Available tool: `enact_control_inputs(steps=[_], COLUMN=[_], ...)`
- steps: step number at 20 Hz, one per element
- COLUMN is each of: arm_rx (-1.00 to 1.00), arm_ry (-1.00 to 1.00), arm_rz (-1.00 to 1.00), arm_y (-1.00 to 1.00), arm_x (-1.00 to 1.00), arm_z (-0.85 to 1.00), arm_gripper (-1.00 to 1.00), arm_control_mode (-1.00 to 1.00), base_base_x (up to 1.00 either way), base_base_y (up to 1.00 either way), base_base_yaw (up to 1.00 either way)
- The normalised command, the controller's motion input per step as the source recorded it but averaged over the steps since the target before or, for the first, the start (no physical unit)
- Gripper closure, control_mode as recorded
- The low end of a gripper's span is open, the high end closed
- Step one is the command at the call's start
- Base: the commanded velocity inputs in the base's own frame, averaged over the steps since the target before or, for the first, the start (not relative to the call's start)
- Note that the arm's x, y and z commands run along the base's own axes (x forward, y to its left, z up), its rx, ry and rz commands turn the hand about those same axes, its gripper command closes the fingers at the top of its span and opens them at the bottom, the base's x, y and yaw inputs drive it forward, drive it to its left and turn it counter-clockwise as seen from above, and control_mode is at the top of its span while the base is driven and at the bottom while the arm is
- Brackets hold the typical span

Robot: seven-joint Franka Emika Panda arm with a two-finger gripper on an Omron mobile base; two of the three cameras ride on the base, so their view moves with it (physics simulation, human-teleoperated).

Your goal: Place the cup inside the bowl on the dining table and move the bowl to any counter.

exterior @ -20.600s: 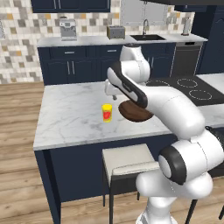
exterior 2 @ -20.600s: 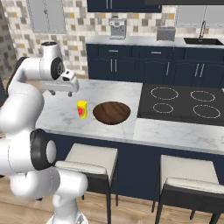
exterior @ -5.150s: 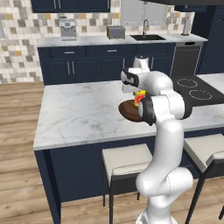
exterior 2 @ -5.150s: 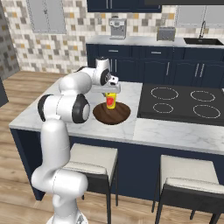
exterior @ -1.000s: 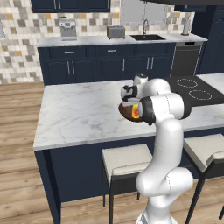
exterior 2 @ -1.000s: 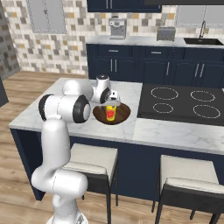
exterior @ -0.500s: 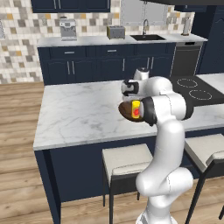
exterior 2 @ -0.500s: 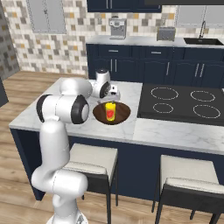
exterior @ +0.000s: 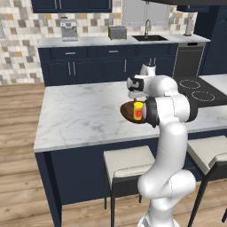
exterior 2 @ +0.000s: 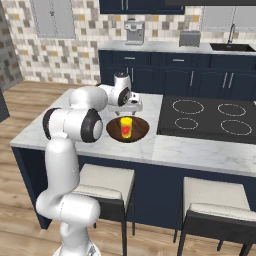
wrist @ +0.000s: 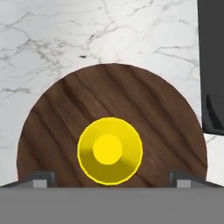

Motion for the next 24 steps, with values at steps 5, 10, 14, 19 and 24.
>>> enact_control_inputs(steps=[5,10,14,19,24], arm_rx=[0.00,0.01,0.01,0.03,0.12], arm_ry=[0.11,0.12,0.11,0.06,0.00], arm_rz=[-0.11,-0.17,-0.18,-0.13,-0.01], arm_y=[-0.53,-0.53,-0.45,-0.34,-0.12], arm_x=[-0.14,-0.09,0.00,0.00,0.00], arm_z=[0.00,0.00,0.00,0.00,0.00], arm_gripper=[-1.00,-1.00,-1.00,-1.00,-1.00], arm_control_mode=[-1.00,-1.00,-1.00,-1.00,-1.00], base_base_x=[0.00,0.00,0.00,0.00,0.00], base_base_y=[0.00,0.00,0.00,0.00,0.00], base_base_yaw=[0.00,0.00,0.00,0.00,0.00])
